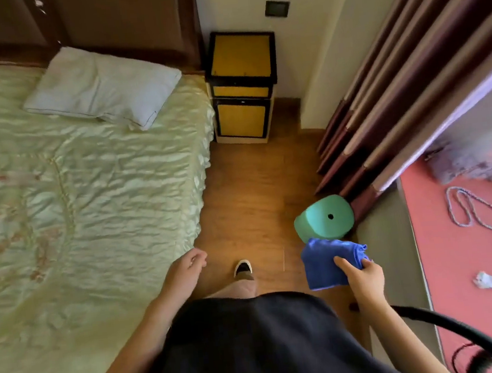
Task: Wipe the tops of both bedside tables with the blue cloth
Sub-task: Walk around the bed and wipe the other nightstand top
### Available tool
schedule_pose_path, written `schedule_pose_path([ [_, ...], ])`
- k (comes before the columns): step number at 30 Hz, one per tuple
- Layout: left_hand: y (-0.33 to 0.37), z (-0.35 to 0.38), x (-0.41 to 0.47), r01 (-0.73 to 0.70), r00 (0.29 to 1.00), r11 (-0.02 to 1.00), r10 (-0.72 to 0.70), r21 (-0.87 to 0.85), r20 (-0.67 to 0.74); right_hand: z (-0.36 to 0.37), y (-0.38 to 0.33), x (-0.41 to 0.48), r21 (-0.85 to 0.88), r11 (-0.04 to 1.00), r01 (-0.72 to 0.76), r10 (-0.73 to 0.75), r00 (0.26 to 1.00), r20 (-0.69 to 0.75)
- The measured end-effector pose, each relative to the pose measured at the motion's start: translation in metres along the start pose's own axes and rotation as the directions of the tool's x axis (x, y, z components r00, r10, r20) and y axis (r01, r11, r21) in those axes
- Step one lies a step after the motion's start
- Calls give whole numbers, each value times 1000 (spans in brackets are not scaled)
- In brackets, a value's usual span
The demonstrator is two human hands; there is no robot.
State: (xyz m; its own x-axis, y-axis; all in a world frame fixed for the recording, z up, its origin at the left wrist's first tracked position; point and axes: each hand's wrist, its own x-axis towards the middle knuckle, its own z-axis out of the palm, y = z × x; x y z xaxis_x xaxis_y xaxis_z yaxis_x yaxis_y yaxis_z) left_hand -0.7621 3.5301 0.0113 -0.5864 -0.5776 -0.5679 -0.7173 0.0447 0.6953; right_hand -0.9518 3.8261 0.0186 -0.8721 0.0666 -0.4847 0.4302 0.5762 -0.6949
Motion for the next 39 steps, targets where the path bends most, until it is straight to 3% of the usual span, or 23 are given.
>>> schedule_pose_path([
  [9, 143, -44, 143, -171, 980, 982, 161, 78, 117, 34, -117, 102, 63, 997, -38, 44, 993, -107],
  [21, 198, -79, 329, 113, 992, 994, -112, 8, -62, 143, -315, 303, 9, 999, 37, -37, 996, 77],
  [26, 258, -101, 399, 153, 980, 988, -157, -35, -127, 178, -411, 373, -6, 995, 97, -94, 978, 185],
  [32, 331, -125, 491, 40, 990, 994, -24, 107, -142, 222, -502, 437, -1, 993, 121, -118, 967, 224],
  [39, 385, -144, 649, -74, 996, 976, 82, 204, -35, 301, -575, 518, -31, 994, 106, -99, 980, 171],
])
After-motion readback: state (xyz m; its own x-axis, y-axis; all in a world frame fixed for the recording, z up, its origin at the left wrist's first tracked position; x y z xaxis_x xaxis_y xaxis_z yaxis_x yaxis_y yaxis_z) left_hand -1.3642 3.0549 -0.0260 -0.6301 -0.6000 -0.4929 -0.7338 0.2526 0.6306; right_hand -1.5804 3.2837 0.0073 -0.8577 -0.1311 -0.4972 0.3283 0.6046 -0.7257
